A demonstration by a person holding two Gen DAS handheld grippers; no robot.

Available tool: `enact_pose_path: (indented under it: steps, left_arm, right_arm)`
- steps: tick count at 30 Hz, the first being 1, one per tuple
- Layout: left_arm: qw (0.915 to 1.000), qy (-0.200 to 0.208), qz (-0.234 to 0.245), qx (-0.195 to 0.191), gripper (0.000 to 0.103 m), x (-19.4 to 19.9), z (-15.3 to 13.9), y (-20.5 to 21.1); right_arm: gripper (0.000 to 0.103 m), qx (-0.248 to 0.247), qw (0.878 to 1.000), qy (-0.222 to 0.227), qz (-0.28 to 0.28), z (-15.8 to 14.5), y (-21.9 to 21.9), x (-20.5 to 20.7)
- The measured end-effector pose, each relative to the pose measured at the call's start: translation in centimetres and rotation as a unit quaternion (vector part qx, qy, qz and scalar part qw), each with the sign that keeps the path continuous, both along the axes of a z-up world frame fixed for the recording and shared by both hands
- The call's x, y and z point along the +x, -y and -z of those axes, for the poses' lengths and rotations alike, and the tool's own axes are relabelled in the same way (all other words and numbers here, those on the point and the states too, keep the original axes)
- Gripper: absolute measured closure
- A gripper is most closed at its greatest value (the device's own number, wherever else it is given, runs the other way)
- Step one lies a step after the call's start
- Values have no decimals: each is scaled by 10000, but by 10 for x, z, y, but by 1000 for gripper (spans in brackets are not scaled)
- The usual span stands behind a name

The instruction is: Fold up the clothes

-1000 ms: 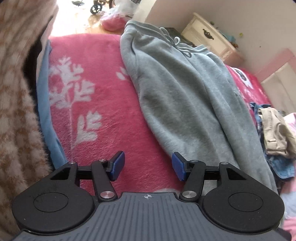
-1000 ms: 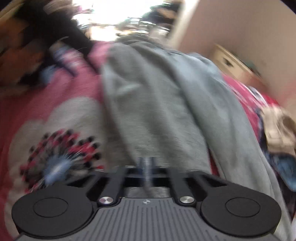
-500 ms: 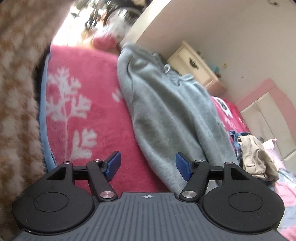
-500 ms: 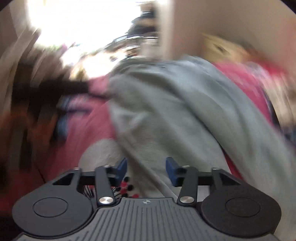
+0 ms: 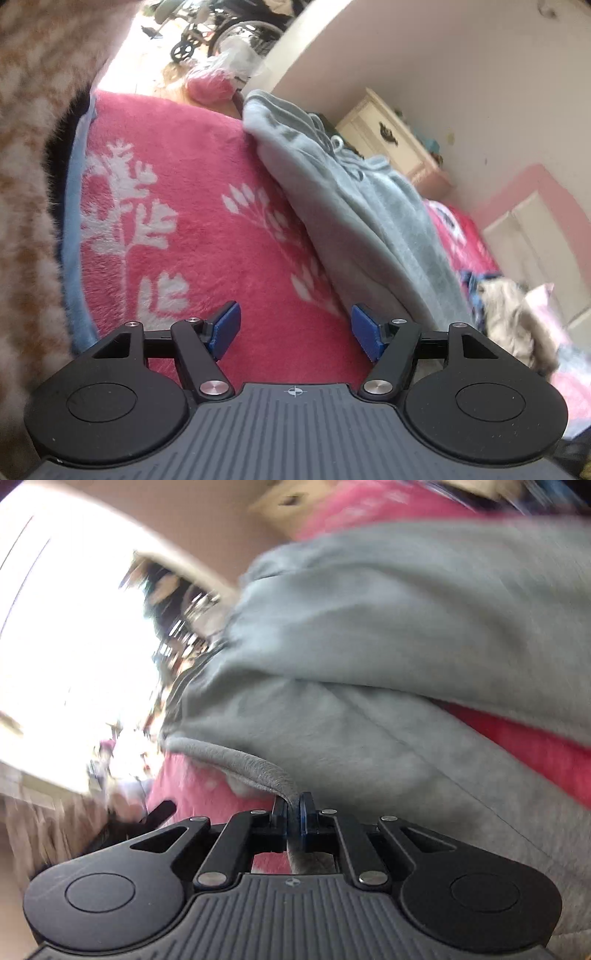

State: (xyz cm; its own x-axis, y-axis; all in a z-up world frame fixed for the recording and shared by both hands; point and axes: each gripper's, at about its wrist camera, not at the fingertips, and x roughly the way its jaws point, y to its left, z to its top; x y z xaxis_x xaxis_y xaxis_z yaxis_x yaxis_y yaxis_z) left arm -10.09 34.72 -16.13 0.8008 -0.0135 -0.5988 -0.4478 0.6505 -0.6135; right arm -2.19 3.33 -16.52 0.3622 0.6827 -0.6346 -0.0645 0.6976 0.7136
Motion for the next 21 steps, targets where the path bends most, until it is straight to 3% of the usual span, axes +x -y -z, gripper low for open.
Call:
enact_pose_path:
  steps: [6,10,13,17,19,21]
  left_arm:
    - [9980,136,-548,-295,35,6,4,-10]
    - [9982,184,-494,-302,35,1,-9,-1]
    - [9997,17,-245,28,35,-4,-23,20]
    - [9966,-142,186,790,35,1,-40,52]
    - [9956,-231,72,907,35,9,-47,59]
    - [9926,-328,347,1117,35,25,-55,72]
  right_arm:
    - [96,-209,9994,149,-240,-3,-11,-6]
    - [96,-505,9951,511,-684,-10,-27,-10]
    - [96,-727,9895,783,-970,-13,-33,-17]
    - [96,-718,9873,974,-1034,-15,-36,-23]
    - [96,-699,9862,1077,-1046,-14,-37,-27]
    - [96,-678,9850,1185,-1056,-14,-38,-31]
